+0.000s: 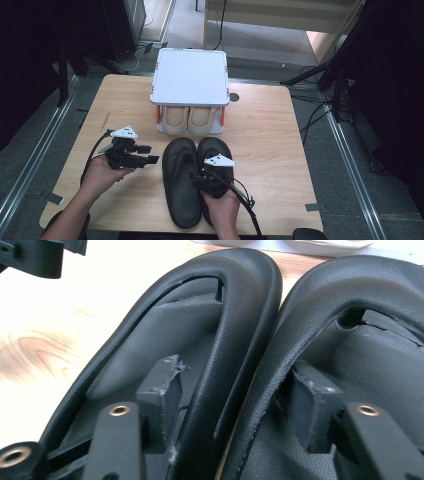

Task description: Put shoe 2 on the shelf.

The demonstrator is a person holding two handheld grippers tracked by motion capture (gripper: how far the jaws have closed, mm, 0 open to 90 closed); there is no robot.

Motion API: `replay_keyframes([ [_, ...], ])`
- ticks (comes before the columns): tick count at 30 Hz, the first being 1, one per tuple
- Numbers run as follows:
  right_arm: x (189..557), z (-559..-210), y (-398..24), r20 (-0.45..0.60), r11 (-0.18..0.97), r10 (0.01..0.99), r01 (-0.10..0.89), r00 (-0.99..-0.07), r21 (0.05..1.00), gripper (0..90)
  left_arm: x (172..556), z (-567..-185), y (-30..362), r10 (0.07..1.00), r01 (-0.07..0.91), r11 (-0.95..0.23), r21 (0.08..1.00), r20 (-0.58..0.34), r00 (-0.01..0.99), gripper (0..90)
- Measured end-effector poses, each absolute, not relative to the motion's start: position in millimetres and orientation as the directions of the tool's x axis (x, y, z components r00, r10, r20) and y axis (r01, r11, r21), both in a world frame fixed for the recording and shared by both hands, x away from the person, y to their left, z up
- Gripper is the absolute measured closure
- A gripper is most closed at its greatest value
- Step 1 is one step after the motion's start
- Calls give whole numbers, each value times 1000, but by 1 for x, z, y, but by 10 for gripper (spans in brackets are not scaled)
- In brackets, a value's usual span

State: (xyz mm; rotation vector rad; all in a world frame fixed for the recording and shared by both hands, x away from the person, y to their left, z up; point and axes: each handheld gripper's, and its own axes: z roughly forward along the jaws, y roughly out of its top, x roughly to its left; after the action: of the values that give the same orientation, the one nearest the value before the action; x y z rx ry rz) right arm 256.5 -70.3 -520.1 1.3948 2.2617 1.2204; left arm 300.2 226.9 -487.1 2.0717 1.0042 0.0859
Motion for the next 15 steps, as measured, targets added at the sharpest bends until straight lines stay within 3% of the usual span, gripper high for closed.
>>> replay_keyframes([
  [11, 262, -520, -74, 308, 165, 815, 706, -492, 689, 653, 301, -487, 229, 689, 628, -347, 697, -264, 675, 447],
  [15, 263, -520, -75, 331, 145, 817, 724, -473, 675, 672, 301, -488, 229, 691, 628, -348, 696, -262, 673, 447],
])
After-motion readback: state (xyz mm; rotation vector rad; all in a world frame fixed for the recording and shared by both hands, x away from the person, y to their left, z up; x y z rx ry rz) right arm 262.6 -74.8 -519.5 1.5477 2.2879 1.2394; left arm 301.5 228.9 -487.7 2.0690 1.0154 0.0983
